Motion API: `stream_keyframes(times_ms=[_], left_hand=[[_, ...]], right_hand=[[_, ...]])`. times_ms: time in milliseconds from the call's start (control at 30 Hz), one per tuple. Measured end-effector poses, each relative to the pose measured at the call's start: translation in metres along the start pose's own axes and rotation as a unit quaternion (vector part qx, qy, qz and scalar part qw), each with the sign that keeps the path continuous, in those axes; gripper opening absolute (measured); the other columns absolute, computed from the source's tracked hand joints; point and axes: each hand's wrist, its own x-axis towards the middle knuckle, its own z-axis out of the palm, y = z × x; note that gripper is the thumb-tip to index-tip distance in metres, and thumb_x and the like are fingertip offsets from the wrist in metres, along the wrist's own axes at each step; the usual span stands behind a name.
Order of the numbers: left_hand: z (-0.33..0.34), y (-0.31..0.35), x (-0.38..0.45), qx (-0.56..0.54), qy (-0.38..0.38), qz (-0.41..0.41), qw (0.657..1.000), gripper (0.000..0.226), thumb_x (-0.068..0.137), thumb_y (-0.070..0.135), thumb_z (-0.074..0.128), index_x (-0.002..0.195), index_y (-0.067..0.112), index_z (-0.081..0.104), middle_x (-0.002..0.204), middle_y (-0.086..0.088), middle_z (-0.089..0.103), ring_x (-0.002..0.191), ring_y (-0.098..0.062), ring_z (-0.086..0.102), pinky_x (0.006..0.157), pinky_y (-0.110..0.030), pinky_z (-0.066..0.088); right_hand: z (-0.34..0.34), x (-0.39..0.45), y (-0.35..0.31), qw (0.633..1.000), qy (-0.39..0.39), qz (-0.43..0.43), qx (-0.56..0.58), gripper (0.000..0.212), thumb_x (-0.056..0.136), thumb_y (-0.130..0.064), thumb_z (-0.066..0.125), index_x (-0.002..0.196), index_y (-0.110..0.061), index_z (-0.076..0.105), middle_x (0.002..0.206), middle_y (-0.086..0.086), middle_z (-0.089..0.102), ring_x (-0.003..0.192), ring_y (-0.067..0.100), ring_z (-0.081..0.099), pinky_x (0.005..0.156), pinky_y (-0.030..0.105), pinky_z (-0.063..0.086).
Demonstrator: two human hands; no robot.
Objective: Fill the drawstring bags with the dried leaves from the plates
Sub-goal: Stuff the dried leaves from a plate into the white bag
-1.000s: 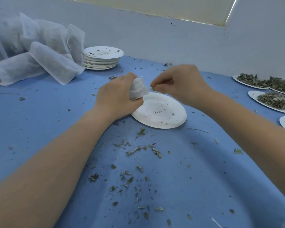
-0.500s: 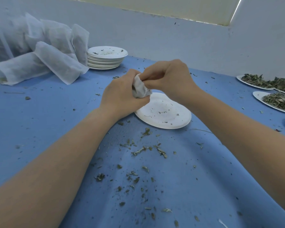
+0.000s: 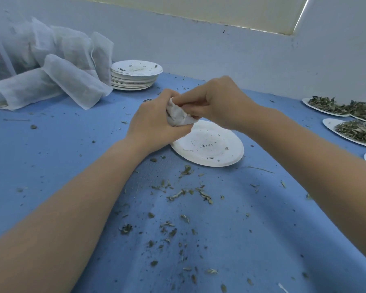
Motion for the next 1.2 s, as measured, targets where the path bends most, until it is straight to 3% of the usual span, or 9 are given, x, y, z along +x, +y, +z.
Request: stream_keyframes(times_ms=[167,333,500,600,733,900,1033,1100,1200], left_hand=[[-0.001,-0.001,0.0,-0.016,-0.003,-0.005,1.0,0.042,0.068,0.035,0.076,0.102,0.026,0.053,0.082,0.012,0.062,0.078,-0.007,0.057,0.067,-0.024,0.045],[-0.001,0.002,0.0,-0.016,-0.003,0.01,1.0,0.046,0.068,0.035,0.076,0.106,0.023,0.053,0.084,0.008,0.063,0.079,-0.012,0.058,0.067,-0.03,0.047],[0.001,0.002,-0.001,-0.006,-0.012,0.021,1.0,0.045,0.061,0.047,0.071,0.098,0.029,0.053,0.072,0.02,0.057,0.072,0.003,0.054,0.06,-0.012,0.04],[0.002,0.0,-0.001,0.002,-0.015,0.02,1.0,0.046,0.062,0.05,0.071,0.098,0.03,0.052,0.07,0.02,0.056,0.073,0.008,0.055,0.058,-0.01,0.039],[0.001,-0.001,0.001,0.027,-0.024,0.023,0.999,0.051,0.062,0.055,0.072,0.101,0.033,0.047,0.076,0.022,0.053,0.07,0.005,0.052,0.056,-0.004,0.034],[-0.005,-0.009,0.0,0.077,-0.073,0.005,0.994,0.062,0.062,0.044,0.076,0.114,0.026,0.046,0.085,0.014,0.054,0.079,-0.012,0.051,0.061,-0.022,0.037],[-0.011,-0.01,0.0,0.099,-0.084,-0.033,0.991,0.054,0.065,0.039,0.075,0.11,0.028,0.049,0.093,0.006,0.059,0.085,-0.016,0.052,0.068,-0.028,0.038],[-0.014,-0.008,0.0,0.127,-0.082,-0.032,0.988,0.05,0.067,0.037,0.072,0.111,0.028,0.049,0.094,0.006,0.058,0.084,-0.017,0.051,0.068,-0.029,0.037],[-0.021,-0.004,-0.005,0.159,-0.063,-0.046,0.984,0.047,0.07,0.037,0.071,0.11,0.027,0.049,0.09,0.009,0.055,0.082,-0.018,0.05,0.068,-0.03,0.039]], right_hand=[[-0.007,0.003,-0.002,0.999,-0.043,0.005,-0.024,0.049,0.079,0.003,0.056,0.113,-0.029,0.067,0.095,-0.013,0.069,0.09,-0.001,0.061,0.084,0.014,0.047],[0.0,0.003,0.001,0.998,0.055,0.009,0.031,0.035,0.079,0.004,0.065,0.099,-0.023,0.074,0.082,-0.013,0.067,0.075,-0.013,0.06,0.074,0.013,0.052],[0.005,0.005,0.004,0.997,0.07,0.025,0.005,0.022,0.077,-0.002,0.067,0.089,-0.017,0.077,0.072,-0.013,0.067,0.054,-0.018,0.052,0.057,0.004,0.042],[0.001,0.006,0.004,0.998,0.004,0.054,0.017,0.02,0.085,-0.012,0.064,0.092,-0.027,0.075,0.053,-0.034,0.055,0.053,-0.012,0.053,0.047,0.006,0.041],[-0.007,0.002,0.006,0.991,-0.104,0.079,-0.006,0.025,0.094,-0.024,0.052,0.095,-0.045,0.066,0.069,-0.024,0.059,0.063,0.003,0.056,0.05,0.011,0.049],[-0.012,-0.016,0.009,0.994,-0.023,0.082,0.069,0.029,0.091,-0.019,0.056,0.098,-0.045,0.063,0.065,-0.025,0.062,0.051,-0.011,0.055,0.048,0.005,0.042],[-0.011,-0.038,0.017,0.973,0.077,0.139,0.166,0.016,0.082,-0.022,0.066,0.088,-0.036,0.073,0.083,-0.013,0.073,0.075,0.007,0.068,0.072,0.024,0.056],[-0.009,-0.048,0.023,0.959,0.097,0.196,0.181,0.013,0.08,-0.029,0.067,0.09,-0.037,0.071,0.09,-0.015,0.071,0.085,0.008,0.065,0.073,0.019,0.053],[-0.001,-0.058,0.032,0.946,-0.044,0.307,0.089,0.08,0.068,-0.06,0.07,0.136,-0.028,0.043,0.138,-0.009,0.045,0.128,0.013,0.042,0.092,0.023,0.039]])
